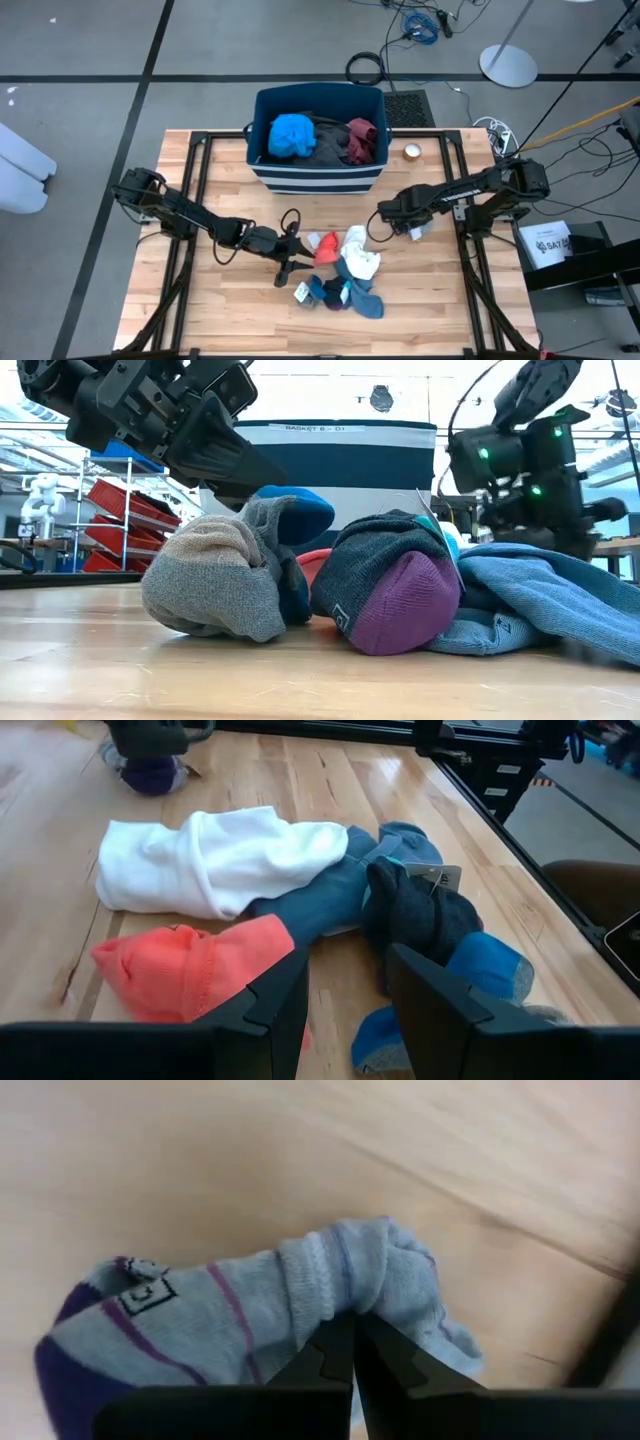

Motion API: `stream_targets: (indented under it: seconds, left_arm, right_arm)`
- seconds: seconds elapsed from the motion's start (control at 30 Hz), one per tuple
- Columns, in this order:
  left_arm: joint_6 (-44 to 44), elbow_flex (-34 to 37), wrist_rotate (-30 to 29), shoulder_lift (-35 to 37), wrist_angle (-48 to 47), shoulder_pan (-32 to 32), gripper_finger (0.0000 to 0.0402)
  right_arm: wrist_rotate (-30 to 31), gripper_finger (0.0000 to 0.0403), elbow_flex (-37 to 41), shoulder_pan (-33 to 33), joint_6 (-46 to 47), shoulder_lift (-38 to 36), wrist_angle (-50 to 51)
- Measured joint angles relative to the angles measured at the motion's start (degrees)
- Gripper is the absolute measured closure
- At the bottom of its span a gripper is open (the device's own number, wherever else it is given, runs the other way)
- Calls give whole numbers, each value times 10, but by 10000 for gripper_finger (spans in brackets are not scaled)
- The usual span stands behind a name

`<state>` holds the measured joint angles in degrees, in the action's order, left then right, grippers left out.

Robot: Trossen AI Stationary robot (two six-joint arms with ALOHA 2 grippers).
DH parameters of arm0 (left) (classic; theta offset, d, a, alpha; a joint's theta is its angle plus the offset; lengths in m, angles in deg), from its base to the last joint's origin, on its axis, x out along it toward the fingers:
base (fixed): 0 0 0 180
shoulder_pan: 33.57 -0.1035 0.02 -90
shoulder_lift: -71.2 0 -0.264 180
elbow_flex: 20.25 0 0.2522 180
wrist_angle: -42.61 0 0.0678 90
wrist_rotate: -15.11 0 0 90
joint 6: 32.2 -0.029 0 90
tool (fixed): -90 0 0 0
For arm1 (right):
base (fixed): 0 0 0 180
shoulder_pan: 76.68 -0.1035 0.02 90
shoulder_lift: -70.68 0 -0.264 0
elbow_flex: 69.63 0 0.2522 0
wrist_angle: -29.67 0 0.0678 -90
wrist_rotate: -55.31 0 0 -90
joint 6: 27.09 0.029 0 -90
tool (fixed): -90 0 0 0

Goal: Sort clothes
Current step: Move all clothes to the center of the table, then put the orange sock into the blue laundry bin

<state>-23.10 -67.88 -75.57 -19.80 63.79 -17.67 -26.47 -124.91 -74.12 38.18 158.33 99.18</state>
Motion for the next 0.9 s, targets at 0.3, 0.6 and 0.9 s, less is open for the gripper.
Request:
stream_targets:
  seconds: [0.3,0.6,0.9]
  left_arm:
    - [7,0,0,0,1,0,256]
    - [9,0,0,0,1,0,256]
    - [12,0,56,1,-51,9,256]
  right_arm:
    - [-32,402,-61,-61,-25,3,-193]
    - [-35,403,-67,-84,-187,3,-597]
    - [-137,403,-67,-125,-236,3,-749]
